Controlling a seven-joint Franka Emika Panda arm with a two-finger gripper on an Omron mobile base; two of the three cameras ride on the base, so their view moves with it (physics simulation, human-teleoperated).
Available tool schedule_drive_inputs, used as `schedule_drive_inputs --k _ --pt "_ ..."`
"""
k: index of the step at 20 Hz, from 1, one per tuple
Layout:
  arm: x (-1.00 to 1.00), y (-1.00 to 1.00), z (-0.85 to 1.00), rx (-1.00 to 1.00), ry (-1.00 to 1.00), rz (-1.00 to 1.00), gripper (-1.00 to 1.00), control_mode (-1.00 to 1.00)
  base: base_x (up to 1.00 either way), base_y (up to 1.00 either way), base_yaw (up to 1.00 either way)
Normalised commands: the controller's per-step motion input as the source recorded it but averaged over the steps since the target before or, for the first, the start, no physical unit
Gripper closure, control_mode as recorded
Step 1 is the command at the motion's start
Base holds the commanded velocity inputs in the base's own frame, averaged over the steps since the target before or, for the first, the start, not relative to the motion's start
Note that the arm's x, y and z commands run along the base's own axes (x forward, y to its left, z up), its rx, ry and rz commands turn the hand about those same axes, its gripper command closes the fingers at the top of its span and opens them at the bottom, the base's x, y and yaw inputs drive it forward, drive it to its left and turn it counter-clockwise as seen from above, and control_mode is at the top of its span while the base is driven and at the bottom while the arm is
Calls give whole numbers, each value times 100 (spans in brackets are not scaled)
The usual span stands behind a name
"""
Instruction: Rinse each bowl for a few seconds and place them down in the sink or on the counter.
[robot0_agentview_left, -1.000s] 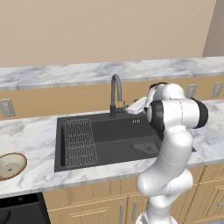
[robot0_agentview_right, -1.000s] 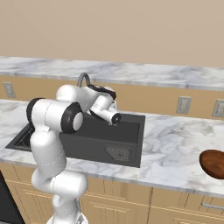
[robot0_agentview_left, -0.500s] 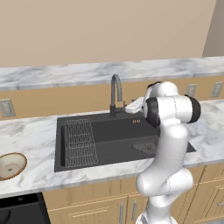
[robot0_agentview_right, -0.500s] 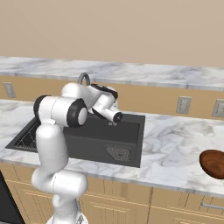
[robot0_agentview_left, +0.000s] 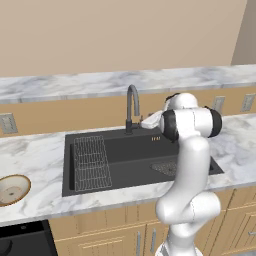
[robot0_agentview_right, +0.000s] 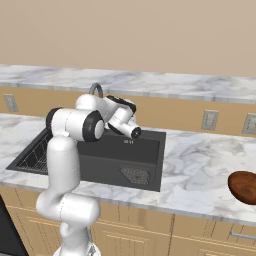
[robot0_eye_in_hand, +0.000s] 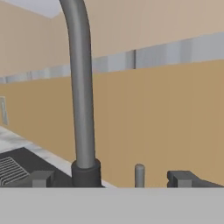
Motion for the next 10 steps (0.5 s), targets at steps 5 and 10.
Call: schedule_drive_inputs --k 5,10 --pt "26 2 -10 1 0 0 -100 -100 0 0 0" --pt "19 4 -16 1 0 1 -100 -100 0 0 0"
